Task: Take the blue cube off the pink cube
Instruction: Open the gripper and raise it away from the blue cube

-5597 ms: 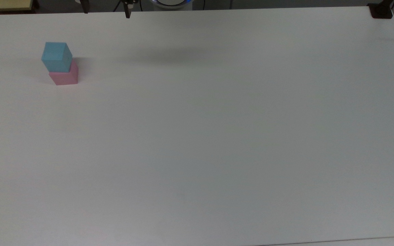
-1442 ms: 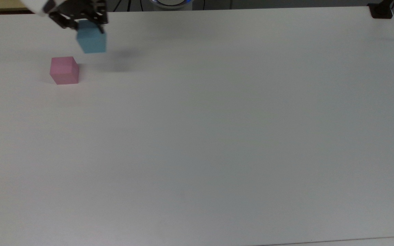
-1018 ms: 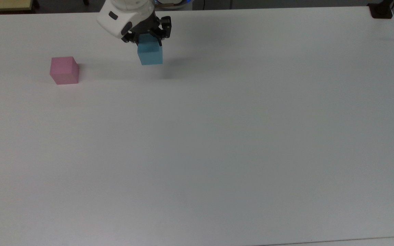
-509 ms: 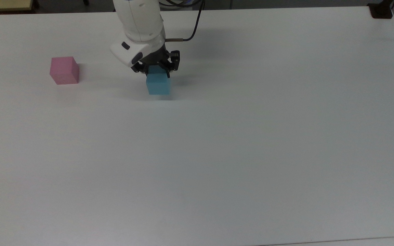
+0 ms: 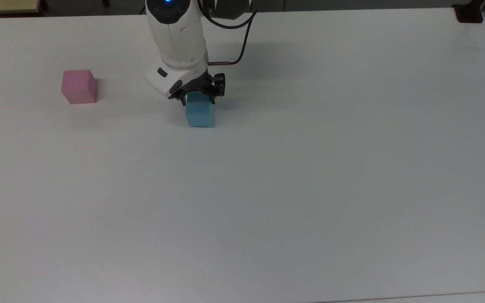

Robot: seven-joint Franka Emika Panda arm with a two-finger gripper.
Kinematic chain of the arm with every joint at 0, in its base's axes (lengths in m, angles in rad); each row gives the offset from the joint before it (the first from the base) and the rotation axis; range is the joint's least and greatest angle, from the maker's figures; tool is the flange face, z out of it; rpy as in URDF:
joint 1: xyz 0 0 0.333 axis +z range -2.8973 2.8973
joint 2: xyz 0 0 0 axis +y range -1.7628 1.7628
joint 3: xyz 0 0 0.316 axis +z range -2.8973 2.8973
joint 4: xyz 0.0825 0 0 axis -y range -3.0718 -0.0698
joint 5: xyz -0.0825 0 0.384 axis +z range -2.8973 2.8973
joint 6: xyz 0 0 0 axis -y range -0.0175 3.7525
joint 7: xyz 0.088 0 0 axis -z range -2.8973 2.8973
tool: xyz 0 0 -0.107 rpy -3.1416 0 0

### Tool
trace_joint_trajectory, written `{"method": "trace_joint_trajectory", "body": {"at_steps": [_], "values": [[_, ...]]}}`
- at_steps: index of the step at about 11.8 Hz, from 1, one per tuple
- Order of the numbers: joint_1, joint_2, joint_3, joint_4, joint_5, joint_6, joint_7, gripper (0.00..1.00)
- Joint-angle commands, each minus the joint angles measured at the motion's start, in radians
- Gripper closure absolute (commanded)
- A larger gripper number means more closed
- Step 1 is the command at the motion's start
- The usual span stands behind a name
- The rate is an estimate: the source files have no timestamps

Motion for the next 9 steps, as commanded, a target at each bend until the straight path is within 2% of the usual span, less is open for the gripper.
{"method": "trace_joint_trajectory", "body": {"at_steps": [1,4,8,9], "values": [[0.009,-0.017,-0.003,-0.009,-0.021,0.022,0.025,0.00],[-0.014,-0.083,-0.005,0.016,-0.021,-0.051,0.053,0.00],[-0.046,-0.158,-0.028,0.271,-0.023,-0.437,0.144,0.00],[-0.039,-0.175,-0.063,0.308,-0.023,-0.483,0.149,0.00]]}}
